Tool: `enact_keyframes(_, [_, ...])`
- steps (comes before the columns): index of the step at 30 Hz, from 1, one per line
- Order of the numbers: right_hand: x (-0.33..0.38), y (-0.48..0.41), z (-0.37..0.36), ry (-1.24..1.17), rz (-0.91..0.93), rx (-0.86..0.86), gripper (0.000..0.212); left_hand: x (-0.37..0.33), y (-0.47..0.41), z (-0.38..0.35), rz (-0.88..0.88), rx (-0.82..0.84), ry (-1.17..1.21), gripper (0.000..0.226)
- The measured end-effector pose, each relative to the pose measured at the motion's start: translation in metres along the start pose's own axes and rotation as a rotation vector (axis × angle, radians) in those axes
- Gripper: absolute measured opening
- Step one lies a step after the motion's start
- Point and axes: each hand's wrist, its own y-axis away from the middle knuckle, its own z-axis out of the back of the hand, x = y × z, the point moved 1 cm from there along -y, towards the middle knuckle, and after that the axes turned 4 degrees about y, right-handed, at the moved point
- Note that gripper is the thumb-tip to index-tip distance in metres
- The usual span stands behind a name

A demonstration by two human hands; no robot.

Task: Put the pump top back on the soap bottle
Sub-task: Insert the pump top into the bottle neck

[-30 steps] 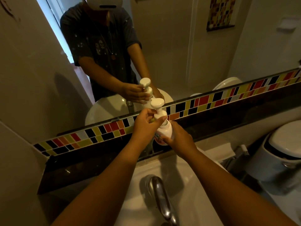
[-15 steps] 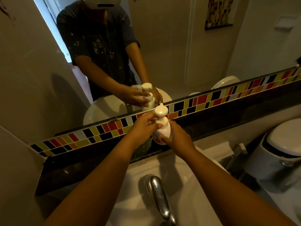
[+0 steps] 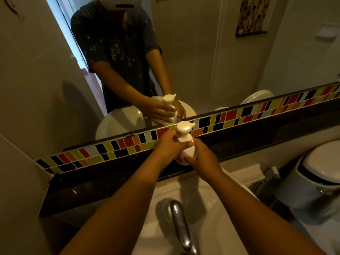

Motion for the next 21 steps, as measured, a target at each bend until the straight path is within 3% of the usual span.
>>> enact_keyframes(14, [-0.001, 0.0, -0.001, -0.02, 0.009, 0.006, 0.061, 0.004, -0.009, -0.006, -0.018, -0.178, -0.111, 0.069])
enact_keyframes(21, [0.0, 0.0, 0.0, -0.012, 0.018, 0.023, 0.061, 0.001, -0.013, -0.009, -0.006, -0.191, -0.139, 0.074])
